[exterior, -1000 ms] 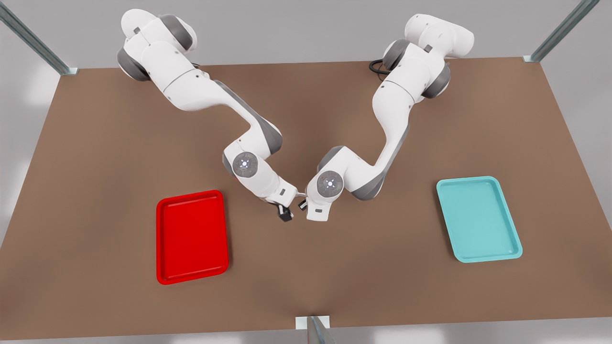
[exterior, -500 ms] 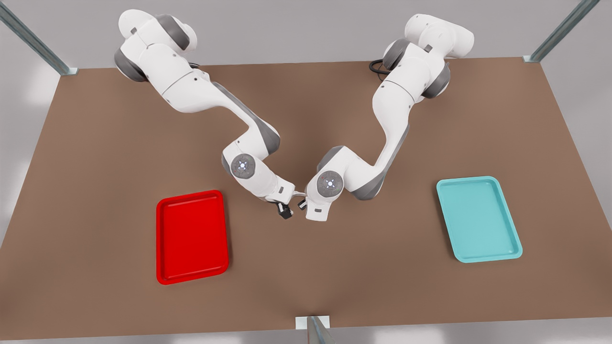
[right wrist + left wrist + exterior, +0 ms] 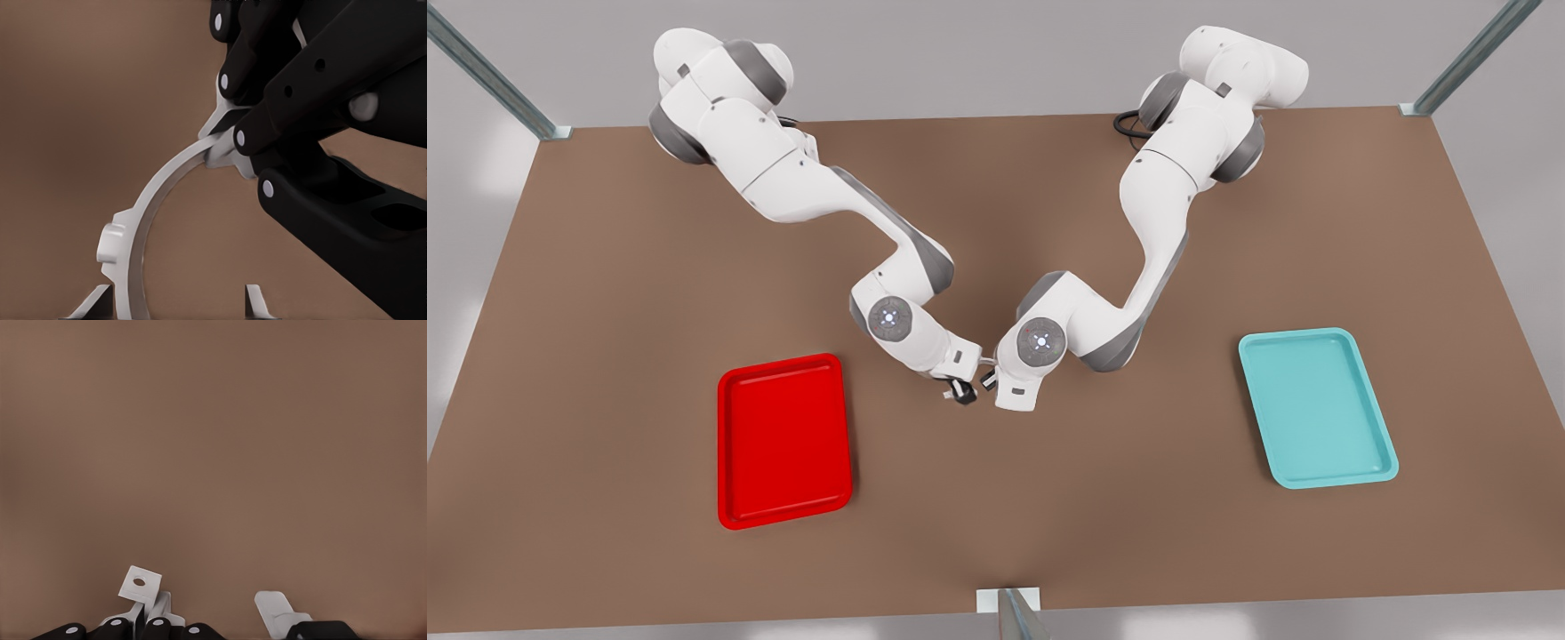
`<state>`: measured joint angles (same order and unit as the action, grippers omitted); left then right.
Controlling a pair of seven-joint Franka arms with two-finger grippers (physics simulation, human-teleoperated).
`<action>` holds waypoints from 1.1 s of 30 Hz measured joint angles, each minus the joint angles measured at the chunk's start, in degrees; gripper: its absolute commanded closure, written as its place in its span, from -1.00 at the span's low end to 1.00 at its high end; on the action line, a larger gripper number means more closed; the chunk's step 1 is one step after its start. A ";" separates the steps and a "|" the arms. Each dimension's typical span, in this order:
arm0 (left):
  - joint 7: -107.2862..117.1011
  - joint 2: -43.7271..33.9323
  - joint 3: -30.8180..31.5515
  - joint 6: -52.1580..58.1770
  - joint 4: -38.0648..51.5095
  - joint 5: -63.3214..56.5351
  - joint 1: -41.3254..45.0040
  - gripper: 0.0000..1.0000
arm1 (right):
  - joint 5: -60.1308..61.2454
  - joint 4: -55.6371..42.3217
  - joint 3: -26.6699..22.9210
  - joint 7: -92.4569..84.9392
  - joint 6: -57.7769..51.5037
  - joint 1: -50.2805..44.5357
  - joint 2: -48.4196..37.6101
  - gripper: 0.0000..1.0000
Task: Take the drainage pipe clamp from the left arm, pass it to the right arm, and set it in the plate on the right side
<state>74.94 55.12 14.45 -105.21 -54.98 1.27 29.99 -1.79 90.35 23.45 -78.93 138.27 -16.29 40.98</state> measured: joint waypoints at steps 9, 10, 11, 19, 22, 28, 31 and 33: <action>-0.24 -0.09 -0.08 -0.80 -0.08 0.44 -0.11 -1.00 | -0.01 -0.25 0.01 -1.03 0.13 0.25 0.06 0.57; -0.31 -0.14 -0.09 -1.03 -0.10 0.57 -0.11 -1.00 | 0.01 -0.28 0.01 -1.12 0.11 0.35 0.05 0.57; -0.37 -0.21 -0.13 -1.02 -0.11 0.62 -0.16 -1.00 | 0.03 -0.30 0.00 -1.21 0.10 0.41 0.05 0.57; -0.45 -1.64 -0.06 1.50 0.01 2.62 -1.81 -1.00 | 0.06 -0.49 0.03 -1.70 0.07 0.62 -0.09 0.57; -0.23 -4.38 -0.02 3.13 0.02 5.19 -1.94 -1.00 | 0.07 -0.50 0.06 -1.82 0.06 0.80 -0.13 0.57; -2.53 -15.60 0.13 14.89 2.11 6.11 -19.58 -1.00 | 0.08 -0.50 0.08 -2.04 -0.04 1.69 -0.14 0.57; -9.29 -18.85 0.09 23.29 2.52 -1.18 -28.34 -1.00 | 0.12 -0.30 -0.09 -3.31 -0.91 7.71 -0.02 0.57; -14.96 -24.58 -2.13 26.13 -3.79 -4.69 -30.42 -1.00 | -0.65 -0.32 -0.56 -4.95 -2.01 12.43 -0.05 0.57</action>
<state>59.98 30.54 12.32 -79.08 -58.77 -3.41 -0.43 -2.45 90.03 22.89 -83.88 136.26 -3.86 40.94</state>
